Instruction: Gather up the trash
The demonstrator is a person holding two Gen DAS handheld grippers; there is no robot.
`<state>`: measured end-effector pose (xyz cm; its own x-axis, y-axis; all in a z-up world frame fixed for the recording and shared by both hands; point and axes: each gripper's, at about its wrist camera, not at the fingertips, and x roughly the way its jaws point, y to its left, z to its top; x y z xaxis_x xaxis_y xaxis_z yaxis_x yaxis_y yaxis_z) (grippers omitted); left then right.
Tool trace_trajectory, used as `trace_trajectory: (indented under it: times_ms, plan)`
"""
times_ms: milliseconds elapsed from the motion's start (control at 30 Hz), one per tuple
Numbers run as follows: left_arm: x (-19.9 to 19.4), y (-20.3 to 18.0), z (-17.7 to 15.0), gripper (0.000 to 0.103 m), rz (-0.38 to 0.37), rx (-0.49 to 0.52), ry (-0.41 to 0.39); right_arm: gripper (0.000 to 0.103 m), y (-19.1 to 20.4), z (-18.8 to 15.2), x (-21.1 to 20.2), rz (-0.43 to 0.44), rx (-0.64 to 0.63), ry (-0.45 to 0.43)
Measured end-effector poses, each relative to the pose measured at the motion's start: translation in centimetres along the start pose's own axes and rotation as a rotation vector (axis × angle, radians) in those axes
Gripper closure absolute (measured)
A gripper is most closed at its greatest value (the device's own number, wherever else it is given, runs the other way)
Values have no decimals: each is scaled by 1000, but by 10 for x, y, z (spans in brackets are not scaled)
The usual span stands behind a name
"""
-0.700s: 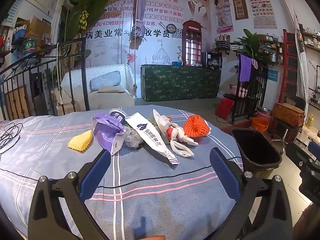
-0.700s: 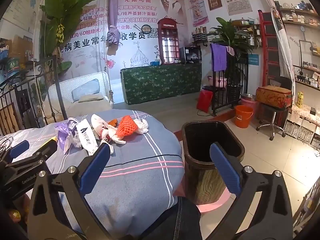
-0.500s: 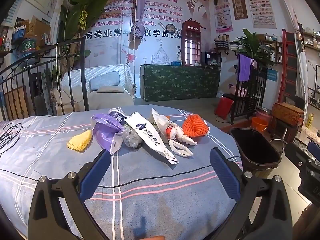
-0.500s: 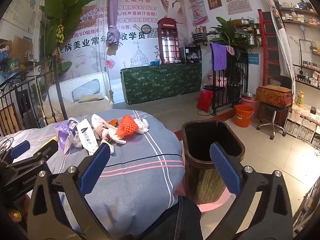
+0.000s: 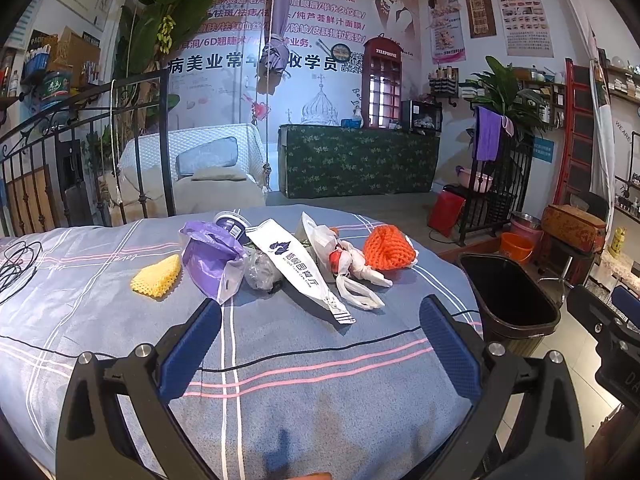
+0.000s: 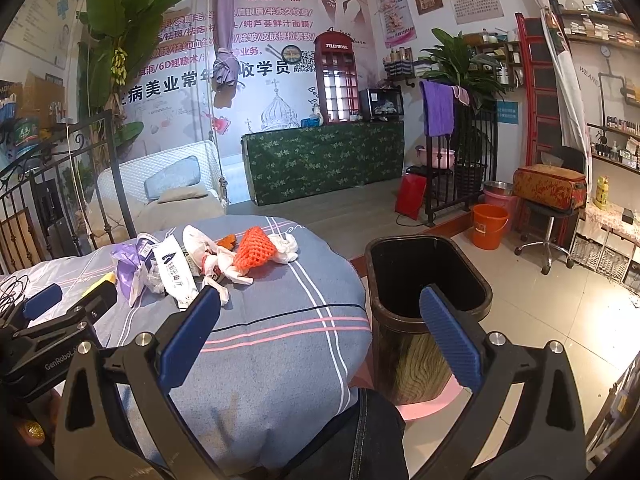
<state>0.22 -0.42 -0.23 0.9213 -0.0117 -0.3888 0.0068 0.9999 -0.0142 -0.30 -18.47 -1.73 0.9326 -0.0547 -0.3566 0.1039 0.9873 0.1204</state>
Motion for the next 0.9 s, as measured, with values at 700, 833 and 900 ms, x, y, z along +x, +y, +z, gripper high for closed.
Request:
trace_trajectory:
  times_ms: [700, 833, 900]
  plan:
    - [3, 5, -4, 5, -6, -5, 21, 4, -4, 0, 2, 15, 23, 19]
    - [4, 5, -4, 5, -7, -8, 25, 4, -4, 0, 2, 18, 23, 20]
    - [4, 6, -5, 5, -6, -8, 25, 4, -4, 0, 2, 20, 24, 21]
